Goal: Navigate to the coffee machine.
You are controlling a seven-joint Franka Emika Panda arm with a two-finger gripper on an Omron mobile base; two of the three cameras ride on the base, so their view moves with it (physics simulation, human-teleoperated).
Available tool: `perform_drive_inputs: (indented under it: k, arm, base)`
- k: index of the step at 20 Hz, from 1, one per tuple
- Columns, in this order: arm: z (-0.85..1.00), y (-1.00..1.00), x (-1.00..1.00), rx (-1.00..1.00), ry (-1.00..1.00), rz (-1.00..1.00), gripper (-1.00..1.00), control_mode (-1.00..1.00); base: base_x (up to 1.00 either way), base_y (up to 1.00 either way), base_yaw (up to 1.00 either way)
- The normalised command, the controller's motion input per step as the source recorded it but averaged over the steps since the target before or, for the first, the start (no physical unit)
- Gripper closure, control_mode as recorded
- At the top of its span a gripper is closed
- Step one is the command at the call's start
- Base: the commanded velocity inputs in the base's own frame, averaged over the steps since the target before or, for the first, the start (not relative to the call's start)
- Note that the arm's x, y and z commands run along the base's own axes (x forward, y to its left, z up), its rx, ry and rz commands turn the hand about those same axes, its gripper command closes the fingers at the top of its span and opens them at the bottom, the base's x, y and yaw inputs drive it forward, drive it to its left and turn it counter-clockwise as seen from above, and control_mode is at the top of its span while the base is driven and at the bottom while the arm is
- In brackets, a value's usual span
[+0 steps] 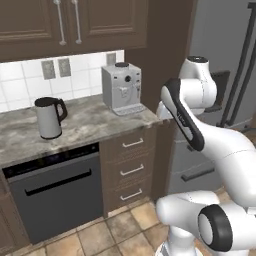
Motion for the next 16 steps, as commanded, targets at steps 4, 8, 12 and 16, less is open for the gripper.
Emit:
perform_drive_inputs:
  k: [4,8,12,16]
  arm:
    - [0.0,0.0,0.0,0.0,0.0,0.0,-1.0,1.0]
    - [0.0,0.0,0.0,0.0,0.0,0.0,-1.0,1.0]
    - [0.0,0.0,0.0,0.0,0.0,0.0,-1.0,1.0]
    - [0.0,0.0,0.0,0.0,0.0,0.0,-1.0,1.0]
  base:
    - [0.81,0.01,0.11]
    - [0.83,0.0,0.05]
    - [0.76,0.0,0.03]
    - [0.72,0.0,0.05]
